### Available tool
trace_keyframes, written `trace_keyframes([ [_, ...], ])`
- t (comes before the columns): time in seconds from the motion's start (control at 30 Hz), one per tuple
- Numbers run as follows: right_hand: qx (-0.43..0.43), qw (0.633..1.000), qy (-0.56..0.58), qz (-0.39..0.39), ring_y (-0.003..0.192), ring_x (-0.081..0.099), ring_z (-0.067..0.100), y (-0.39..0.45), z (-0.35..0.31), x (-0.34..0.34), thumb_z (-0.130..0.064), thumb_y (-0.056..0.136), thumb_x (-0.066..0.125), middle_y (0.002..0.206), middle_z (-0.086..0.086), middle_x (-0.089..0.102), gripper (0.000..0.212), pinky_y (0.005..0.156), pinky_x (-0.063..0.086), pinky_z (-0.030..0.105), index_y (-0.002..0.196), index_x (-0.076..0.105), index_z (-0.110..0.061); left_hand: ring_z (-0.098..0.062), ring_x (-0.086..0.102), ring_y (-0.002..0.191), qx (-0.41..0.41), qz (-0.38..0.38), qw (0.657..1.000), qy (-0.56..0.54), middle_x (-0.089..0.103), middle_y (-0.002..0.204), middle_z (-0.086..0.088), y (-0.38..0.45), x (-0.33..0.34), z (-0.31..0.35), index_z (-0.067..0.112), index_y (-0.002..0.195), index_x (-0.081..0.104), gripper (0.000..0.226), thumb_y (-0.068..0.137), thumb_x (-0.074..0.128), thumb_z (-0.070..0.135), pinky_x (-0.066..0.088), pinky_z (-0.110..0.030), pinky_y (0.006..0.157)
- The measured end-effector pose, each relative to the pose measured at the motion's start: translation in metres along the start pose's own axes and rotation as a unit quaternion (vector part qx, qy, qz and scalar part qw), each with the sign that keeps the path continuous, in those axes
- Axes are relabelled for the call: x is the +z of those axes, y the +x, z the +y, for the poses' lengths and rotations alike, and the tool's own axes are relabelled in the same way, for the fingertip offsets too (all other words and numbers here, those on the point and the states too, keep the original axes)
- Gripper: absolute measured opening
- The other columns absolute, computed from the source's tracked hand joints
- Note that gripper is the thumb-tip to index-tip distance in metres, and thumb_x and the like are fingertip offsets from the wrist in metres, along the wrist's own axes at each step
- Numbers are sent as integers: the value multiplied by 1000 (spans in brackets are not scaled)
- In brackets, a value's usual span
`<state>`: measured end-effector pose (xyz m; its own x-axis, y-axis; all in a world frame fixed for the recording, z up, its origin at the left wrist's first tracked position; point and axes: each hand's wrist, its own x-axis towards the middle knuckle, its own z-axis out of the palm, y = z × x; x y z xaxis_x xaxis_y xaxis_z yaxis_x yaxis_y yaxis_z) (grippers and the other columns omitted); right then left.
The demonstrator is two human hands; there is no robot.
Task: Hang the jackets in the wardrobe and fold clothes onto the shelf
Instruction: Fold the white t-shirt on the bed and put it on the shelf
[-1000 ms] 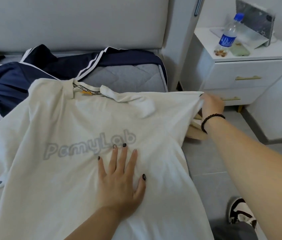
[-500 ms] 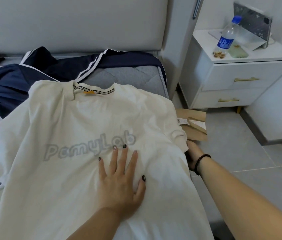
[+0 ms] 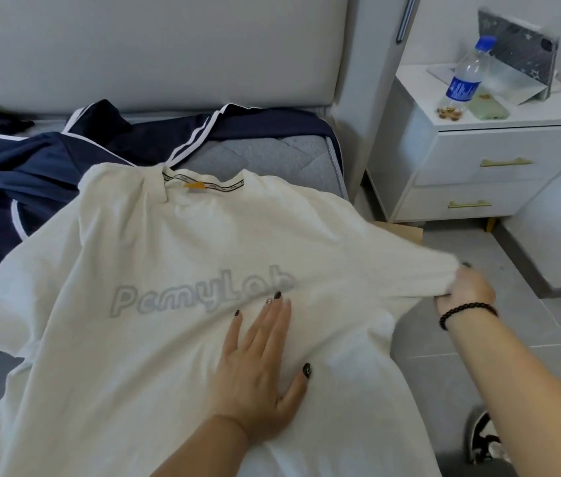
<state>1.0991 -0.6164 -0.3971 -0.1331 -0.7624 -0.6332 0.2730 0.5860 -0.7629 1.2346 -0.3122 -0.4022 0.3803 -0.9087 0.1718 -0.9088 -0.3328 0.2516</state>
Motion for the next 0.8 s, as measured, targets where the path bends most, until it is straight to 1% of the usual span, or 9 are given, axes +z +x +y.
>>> trace_keyframes([
  [0.1,-57,986,-138,68,120,50,37,16,11,-27,-14,100,36,131,24,51,35,89,48,30,128,49,3,-23,18,149,-32,23,999,-8,18,161,-12,0,-2,1,2,153,16,79,90,39,43,12,-49,118],
  [0.13,-3,997,-52,60,123,49,36,16,15,-33,-14,101,35,135,24,49,33,97,44,37,126,51,1,-23,16,150,-42,22,999,-5,17,161,-12,0,-3,1,3,153,17,78,90,38,43,11,-52,118],
  [0.2,83,988,91,-91,130,45,32,-1,31,-39,-22,103,33,141,20,46,32,108,37,41,119,54,-4,-26,16,150,-53,9,998,13,19,161,-10,2,-4,3,7,153,26,74,90,37,44,11,-57,116],
  [0.27,136,959,178,-171,127,49,29,-13,50,-43,-42,99,38,134,13,54,46,111,33,44,128,52,-9,-30,19,148,-55,-6,998,34,25,160,-9,2,-3,4,13,149,37,68,89,36,45,13,-59,113],
  [0.37,174,958,94,-208,120,55,29,-26,69,-37,-39,94,50,123,12,63,46,107,38,43,130,56,-12,-30,21,148,-61,-20,997,44,30,158,-7,2,-3,5,18,146,44,65,88,37,46,16,-58,113],
  [0.5,240,947,-34,-211,72,68,34,-41,74,-31,-23,94,51,79,17,71,25,76,49,43,101,63,-2,-29,22,147,-63,-23,997,42,32,157,-7,3,-4,4,18,146,45,66,86,39,46,18,-58,113],
  [0.6,260,943,-41,-204,79,61,38,-45,70,-30,-23,96,50,92,20,63,28,76,48,46,106,58,1,-30,26,145,-58,-22,997,40,34,156,-7,4,-6,5,17,144,47,66,85,40,46,20,-56,110],
  [0.7,274,939,-29,-207,79,59,36,-57,62,-27,-22,95,51,89,20,62,25,69,48,46,95,59,1,-29,26,145,-61,-23,997,46,34,155,-6,3,-6,5,17,145,45,66,87,37,45,18,-55,112],
  [0.8,262,929,-6,-262,85,61,33,-67,58,-29,-21,94,49,96,18,64,28,81,49,43,105,61,2,-28,22,147,-68,-25,996,54,32,157,-5,3,-7,7,19,148,41,64,90,33,45,14,-53,115],
])
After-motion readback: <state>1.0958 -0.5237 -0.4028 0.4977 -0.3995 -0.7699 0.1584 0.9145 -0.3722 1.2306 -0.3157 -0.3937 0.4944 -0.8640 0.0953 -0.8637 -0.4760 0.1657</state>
